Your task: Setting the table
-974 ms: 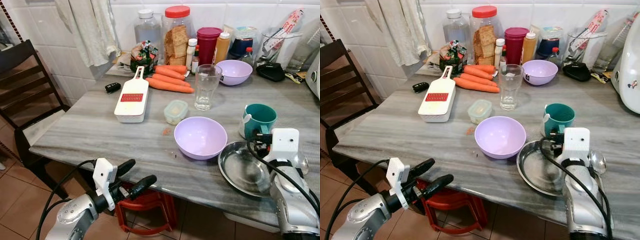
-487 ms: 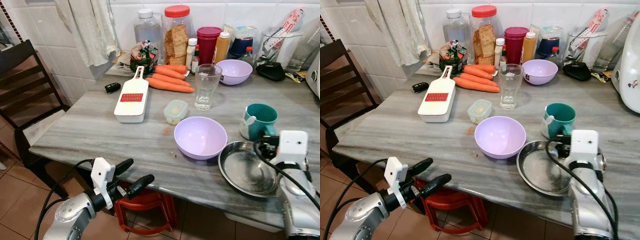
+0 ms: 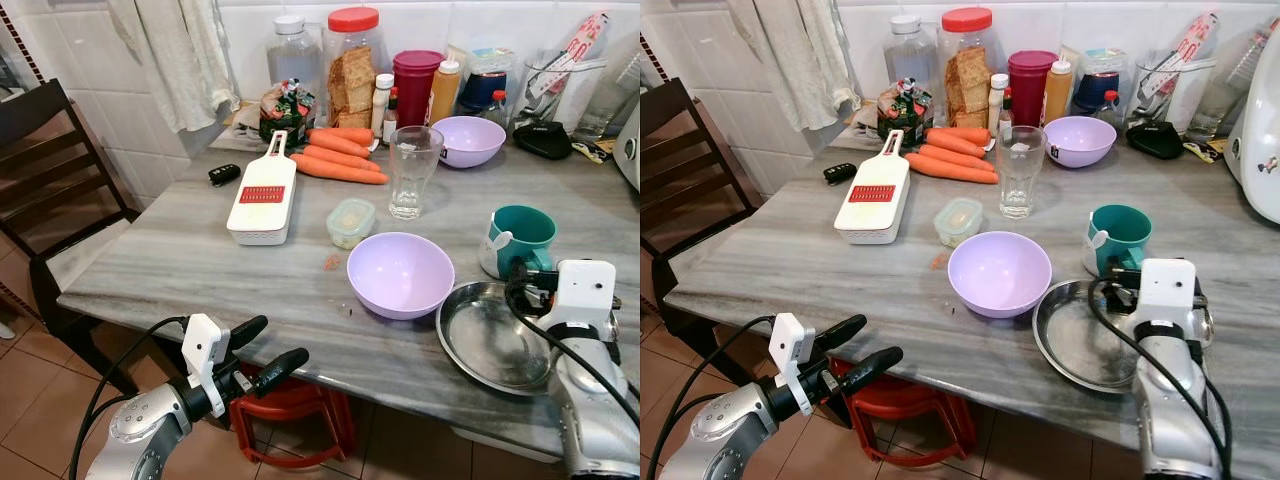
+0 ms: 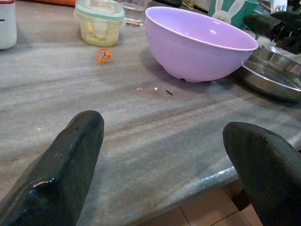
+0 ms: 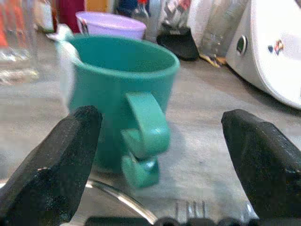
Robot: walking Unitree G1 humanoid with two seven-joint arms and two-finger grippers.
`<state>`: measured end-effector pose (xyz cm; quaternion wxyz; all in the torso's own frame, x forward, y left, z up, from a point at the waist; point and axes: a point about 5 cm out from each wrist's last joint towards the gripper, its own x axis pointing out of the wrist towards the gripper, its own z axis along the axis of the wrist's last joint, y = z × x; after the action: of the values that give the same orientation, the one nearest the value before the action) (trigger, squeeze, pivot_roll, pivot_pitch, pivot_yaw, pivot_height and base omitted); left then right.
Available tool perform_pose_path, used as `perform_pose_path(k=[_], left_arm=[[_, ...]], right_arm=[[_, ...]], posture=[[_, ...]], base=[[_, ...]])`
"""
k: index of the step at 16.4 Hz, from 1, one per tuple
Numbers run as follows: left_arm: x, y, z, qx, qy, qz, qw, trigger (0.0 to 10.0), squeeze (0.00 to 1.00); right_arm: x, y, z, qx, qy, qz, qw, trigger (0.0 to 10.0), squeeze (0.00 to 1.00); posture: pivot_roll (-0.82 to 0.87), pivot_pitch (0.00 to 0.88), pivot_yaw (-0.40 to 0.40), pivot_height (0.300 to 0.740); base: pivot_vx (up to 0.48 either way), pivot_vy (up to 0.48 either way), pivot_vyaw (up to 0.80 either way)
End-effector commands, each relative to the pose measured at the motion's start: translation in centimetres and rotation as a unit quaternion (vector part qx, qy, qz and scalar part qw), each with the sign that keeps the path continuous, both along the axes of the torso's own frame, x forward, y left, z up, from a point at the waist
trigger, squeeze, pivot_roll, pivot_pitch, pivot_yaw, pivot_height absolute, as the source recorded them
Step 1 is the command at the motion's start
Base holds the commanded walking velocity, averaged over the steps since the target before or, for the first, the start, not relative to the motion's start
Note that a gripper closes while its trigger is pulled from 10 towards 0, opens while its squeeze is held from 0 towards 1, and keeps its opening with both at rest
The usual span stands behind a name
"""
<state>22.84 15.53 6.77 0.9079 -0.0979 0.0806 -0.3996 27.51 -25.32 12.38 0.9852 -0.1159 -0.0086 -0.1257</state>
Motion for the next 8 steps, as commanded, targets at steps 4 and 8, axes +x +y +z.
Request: perform_pose_path(k=[4, 8], left_arm=[[0.9, 0.5, 0.9, -0.018, -0.012, 0.044, 0.999, 10.0, 0.00], [3.7, 2.3, 2.7, -0.025, -0.045, 0.161, 0.986, 10.0, 0.00]], right_arm=[[-0.1, 1.8, 1.7, -0.013, -0.053, 0.019, 0.998, 10.0, 1.00], [-0.4, 4.0, 1.9, -0.003, -0.075, 0.041, 0.996, 10.0, 1.00]], posture=[[-0.05, 0.000, 0.071, 0.740], [-0.04, 0.000, 0.064, 0.740]], base=[[0.000, 0.000, 0.00], [0.000, 0.000, 0.00]])
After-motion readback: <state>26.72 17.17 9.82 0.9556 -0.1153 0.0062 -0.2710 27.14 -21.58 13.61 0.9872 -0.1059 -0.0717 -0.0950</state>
